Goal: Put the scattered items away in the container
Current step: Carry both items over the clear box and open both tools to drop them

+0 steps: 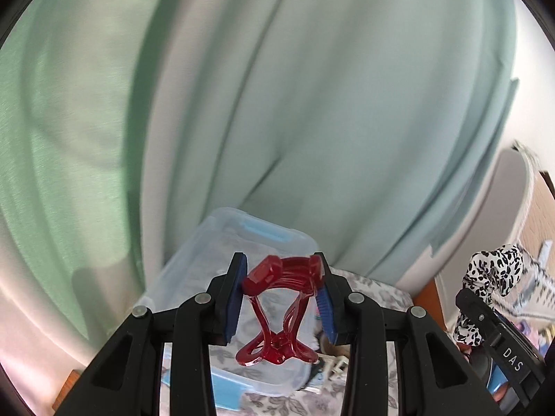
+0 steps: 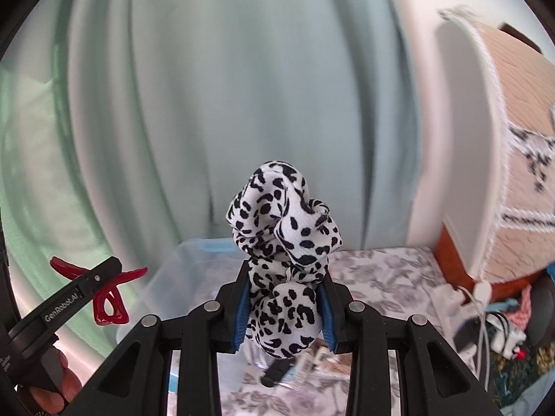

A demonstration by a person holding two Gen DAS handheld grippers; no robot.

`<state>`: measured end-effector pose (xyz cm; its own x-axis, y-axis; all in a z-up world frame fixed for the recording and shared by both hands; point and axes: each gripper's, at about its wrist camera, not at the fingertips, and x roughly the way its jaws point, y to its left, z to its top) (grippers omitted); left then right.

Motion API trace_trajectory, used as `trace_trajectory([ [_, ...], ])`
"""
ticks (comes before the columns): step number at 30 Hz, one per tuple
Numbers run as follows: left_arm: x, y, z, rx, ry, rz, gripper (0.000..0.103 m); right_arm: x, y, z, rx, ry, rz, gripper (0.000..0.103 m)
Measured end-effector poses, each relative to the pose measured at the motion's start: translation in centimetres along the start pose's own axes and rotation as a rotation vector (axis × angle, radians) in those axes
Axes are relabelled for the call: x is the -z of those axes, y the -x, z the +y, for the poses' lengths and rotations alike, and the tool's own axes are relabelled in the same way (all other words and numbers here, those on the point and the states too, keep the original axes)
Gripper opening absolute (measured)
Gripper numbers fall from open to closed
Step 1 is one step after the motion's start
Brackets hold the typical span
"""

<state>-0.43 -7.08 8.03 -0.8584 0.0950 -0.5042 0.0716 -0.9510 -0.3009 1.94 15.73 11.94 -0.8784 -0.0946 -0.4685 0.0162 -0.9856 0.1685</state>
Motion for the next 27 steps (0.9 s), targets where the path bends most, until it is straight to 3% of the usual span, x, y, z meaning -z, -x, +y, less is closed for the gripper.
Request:
trace_trajectory([
  [7, -0.1, -0.9, 3.5, -0.048, 0.066, 0.001, 0.039, 0.5, -2.2, 4.4, -0.070, 0.073, 0.046, 0.036],
  [12, 0.6, -2.4, 5.4, -0.062, 0.099, 0.039, 0.039, 2.2, -5.3, 6.4, -0.133, 0.124, 0.131, 0.036],
  [18, 1.5, -4.8, 6.9, -0.073, 0.124, 0.089, 0.039, 4.6, -8.7, 7.9, -0.157, 0.156, 0.239, 0.036],
  [27, 2.6, -6.3, 8.3, -0.085, 0.159, 0.150, 0.039, 6.4, -10.2, 10.0, -0.175, 0.202, 0.320, 0.037],
])
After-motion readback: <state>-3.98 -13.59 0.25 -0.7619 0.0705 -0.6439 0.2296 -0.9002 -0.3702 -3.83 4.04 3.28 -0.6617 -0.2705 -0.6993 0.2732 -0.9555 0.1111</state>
